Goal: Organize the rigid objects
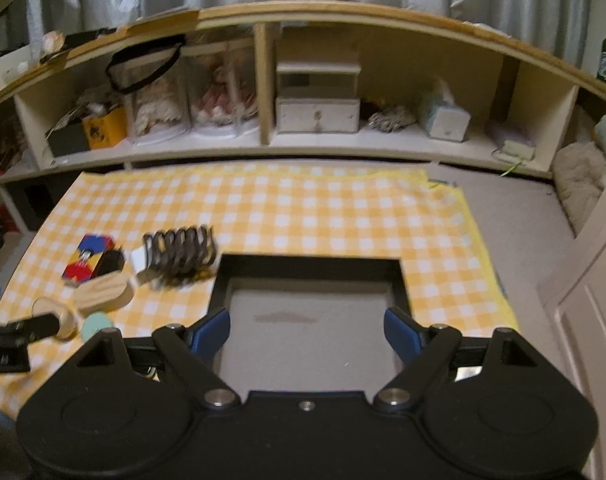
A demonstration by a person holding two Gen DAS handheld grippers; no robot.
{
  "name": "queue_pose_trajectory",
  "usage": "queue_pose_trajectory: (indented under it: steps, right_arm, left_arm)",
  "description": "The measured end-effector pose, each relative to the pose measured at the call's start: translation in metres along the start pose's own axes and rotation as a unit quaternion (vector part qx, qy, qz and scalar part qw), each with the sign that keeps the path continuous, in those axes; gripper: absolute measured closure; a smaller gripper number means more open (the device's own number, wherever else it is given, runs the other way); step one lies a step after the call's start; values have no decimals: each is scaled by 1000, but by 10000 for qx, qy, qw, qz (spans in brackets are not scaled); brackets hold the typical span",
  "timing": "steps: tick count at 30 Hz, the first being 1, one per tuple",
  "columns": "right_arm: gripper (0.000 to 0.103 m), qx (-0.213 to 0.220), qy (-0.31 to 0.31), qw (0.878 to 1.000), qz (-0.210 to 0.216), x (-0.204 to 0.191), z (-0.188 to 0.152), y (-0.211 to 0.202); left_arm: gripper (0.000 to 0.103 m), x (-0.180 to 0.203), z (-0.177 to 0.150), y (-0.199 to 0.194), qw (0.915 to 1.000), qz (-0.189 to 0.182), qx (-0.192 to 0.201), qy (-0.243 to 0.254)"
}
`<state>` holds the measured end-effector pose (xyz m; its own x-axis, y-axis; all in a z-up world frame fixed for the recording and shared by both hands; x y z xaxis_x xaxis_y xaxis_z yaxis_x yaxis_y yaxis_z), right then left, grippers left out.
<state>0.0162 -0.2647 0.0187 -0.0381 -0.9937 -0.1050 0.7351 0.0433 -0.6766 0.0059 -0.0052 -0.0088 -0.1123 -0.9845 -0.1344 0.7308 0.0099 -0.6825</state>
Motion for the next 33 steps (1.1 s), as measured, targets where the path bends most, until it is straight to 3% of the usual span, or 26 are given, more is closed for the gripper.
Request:
queue_pose_trajectory:
  steps: [2,12,20,23,24,26,29,31,32,33]
  right_arm:
    - [4,29,70,10000,-4,7,7,0]
    - [0,-44,-117,9985,-525,42,39,28]
    - [0,-1094,386,9899,-818,78,34,91]
    - [2,-1519,647,9844,-605,85,30,111]
    - [6,-1637,692,9823,-592,86,29,116]
    - [35,-1877,731,9782,-498,87,27,127]
    - [53,-2106,690,9738,-520,87,21,141]
    - [59,-2180,661,9721,-557,85,18,146]
    - [69,-2225,770,9706,-496,85,17,148]
    - [70,-2270,910,9688,-411,86,15,149]
  left_arm:
    - [0,-2,0,-1,10000,12,10,-5]
    - [0,-5,1,-3,10000,30,67,-43]
    - [0,-10,2,-4,9998,70,68,-151]
    - [0,-9,2,-4,9998,80,78,-147]
    - [0,-10,2,-4,9998,80,77,-148]
    - [0,-10,3,-4,9998,64,66,-163]
    - [0,-12,3,-2,9998,61,54,-188]
    - [0,-13,4,-1,9997,55,44,-215]
    - [0,-14,4,-1,9997,48,43,-230]
    - [0,-15,4,0,9997,39,42,-251]
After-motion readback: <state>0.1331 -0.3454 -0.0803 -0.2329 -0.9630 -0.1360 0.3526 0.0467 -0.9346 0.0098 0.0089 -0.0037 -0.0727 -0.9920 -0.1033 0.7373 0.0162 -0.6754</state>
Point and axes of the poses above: each gripper's, at about its wrist camera, not at the fingertips, and y roughly the way its jaws point, x to its right, z to its top, the point moved 1 cm from there along y, roughly the way its jaws point, and after that the axes turned 6 degrees about y, right-handed, at the moved point
